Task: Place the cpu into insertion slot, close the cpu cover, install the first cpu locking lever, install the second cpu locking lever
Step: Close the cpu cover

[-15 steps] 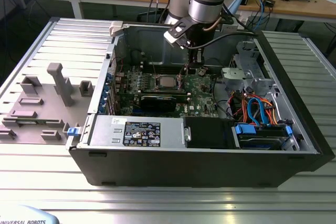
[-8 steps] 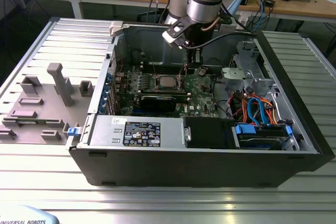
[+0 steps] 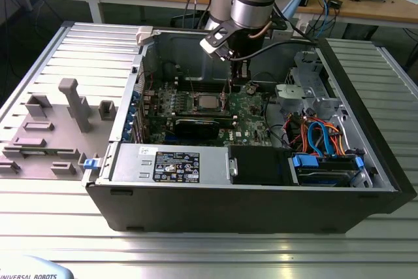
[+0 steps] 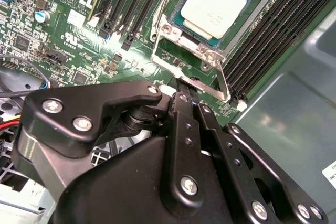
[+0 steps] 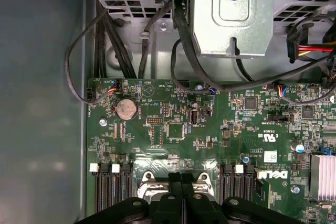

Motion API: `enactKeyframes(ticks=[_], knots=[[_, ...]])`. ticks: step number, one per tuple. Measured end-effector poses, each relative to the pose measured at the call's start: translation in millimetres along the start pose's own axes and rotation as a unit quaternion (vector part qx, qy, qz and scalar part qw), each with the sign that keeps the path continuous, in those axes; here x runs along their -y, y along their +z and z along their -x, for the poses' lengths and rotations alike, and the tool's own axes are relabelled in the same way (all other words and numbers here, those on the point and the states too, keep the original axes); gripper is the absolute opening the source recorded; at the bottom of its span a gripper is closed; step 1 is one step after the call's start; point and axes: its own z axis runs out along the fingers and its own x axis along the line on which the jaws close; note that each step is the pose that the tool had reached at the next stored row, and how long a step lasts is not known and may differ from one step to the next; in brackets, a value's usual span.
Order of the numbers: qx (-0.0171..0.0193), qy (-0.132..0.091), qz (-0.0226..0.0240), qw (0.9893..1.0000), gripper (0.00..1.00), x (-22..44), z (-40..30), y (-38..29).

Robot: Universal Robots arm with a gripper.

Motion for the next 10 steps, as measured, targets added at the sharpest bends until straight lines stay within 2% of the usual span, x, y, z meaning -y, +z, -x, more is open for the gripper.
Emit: enactKeyframes(ticks=[10], knots=[[0.0000,0.000,0.0000,1.0000,0.11,3.7,-0.1,0.0]])
